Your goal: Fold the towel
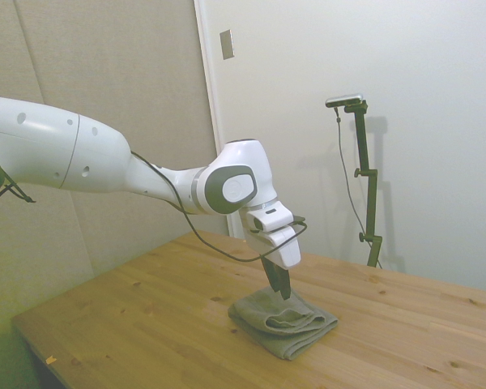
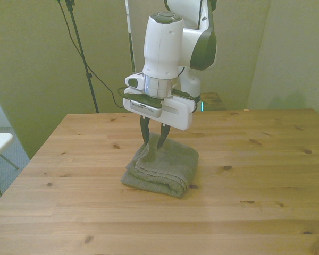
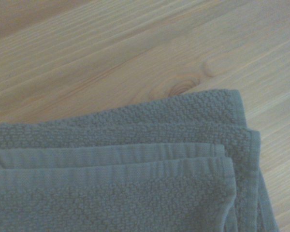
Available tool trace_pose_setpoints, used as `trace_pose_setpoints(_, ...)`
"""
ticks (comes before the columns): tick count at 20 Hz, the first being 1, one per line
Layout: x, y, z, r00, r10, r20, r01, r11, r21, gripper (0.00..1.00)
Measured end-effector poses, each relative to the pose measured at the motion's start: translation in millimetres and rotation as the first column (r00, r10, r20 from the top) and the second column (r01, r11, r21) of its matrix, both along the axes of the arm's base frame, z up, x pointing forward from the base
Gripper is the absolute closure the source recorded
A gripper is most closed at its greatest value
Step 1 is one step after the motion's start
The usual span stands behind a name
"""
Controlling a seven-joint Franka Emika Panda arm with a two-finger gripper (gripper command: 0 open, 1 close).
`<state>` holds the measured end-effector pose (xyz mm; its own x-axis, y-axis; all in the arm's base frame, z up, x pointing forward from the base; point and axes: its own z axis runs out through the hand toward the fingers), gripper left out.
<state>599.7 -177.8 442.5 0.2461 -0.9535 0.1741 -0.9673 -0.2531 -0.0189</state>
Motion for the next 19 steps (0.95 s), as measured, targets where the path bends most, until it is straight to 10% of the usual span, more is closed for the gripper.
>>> trace_pose_setpoints(8,-23.1,79.7,25.4,0.993,0.122,0.003,-0.122,0.992,0.026,0.00)
trace_pose_setpoints(19,-150.2,197.3,78.6,0.957,0.289,0.037,-0.291,0.955,0.063,0.00)
